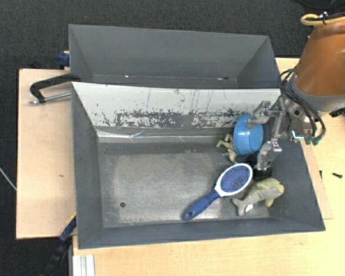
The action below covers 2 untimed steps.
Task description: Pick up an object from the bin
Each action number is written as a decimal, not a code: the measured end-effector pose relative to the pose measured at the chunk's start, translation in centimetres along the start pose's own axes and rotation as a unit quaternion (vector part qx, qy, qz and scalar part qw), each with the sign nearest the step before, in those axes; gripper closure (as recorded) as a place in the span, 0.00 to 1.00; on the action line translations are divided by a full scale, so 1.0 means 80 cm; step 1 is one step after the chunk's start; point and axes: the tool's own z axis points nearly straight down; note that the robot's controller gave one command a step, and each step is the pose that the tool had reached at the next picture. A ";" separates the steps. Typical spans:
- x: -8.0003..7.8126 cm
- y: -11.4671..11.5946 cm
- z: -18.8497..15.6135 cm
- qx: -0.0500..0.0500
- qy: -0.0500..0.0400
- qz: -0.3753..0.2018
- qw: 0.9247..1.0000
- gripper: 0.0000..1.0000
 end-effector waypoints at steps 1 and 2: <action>0.004 -0.032 0.185 0.001 -0.004 -0.075 0.997 0.00; 0.001 -0.032 0.185 0.002 -0.009 -0.075 0.997 1.00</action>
Offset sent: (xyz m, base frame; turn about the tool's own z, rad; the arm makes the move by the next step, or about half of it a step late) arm -0.0058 -0.0274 -0.1616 -0.1511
